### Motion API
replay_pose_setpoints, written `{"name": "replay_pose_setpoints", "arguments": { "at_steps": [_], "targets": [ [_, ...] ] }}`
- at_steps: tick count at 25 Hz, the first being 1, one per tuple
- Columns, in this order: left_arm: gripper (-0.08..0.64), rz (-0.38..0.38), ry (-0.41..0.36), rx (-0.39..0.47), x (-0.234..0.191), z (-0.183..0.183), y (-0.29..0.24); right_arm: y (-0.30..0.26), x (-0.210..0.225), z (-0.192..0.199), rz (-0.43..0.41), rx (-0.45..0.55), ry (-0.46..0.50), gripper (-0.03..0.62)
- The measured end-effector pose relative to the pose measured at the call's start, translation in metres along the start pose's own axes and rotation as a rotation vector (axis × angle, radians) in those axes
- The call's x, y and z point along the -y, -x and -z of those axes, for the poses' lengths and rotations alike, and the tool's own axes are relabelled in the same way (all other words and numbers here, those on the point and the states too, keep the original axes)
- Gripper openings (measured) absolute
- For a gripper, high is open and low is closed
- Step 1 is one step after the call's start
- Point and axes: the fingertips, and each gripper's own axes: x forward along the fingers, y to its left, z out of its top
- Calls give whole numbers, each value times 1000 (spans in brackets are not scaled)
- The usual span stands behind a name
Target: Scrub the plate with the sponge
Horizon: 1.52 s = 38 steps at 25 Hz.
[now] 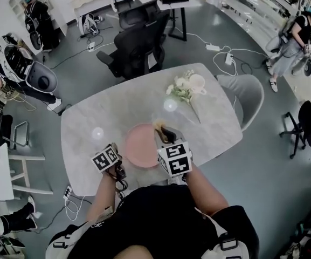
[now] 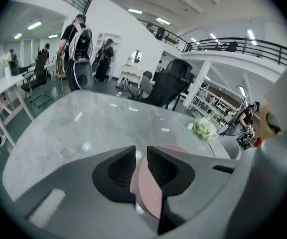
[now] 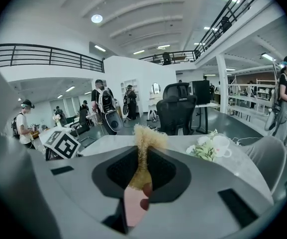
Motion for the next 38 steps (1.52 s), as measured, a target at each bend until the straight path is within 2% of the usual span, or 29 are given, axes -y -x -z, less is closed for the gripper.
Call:
{"name": "replay_pose_setpoints", "arguments": {
  "at_steps": [3,8,11,13,16,19,25,38],
  "targets": [
    [74,-36,-91,185,-2,-51,39,-10,-13,-15,-37,52,2,55],
    [46,-31,-181,460,14,-112,126,-20,-33,-42,-90,173,8,55],
    [8,-46,-238,576,22,-136,174,-21,-46,-65,-107,274,12,55],
    [6,-30,-230,618,26,-145,192,-24,-54,-76,-121,326,35,55],
    [6,-29,-211,637,24,-147,204,-24,-67,-84,-153,377,76,54],
    [6,-41,-196,616,17,-140,202,-23,-75,-89,-172,410,100,54],
    [5,-53,-179,586,9,-131,200,-22,-83,-91,-204,412,106,54],
    [5,2,-193,562,23,-126,186,-18,-72,-79,-161,377,122,54]
  ]
}}
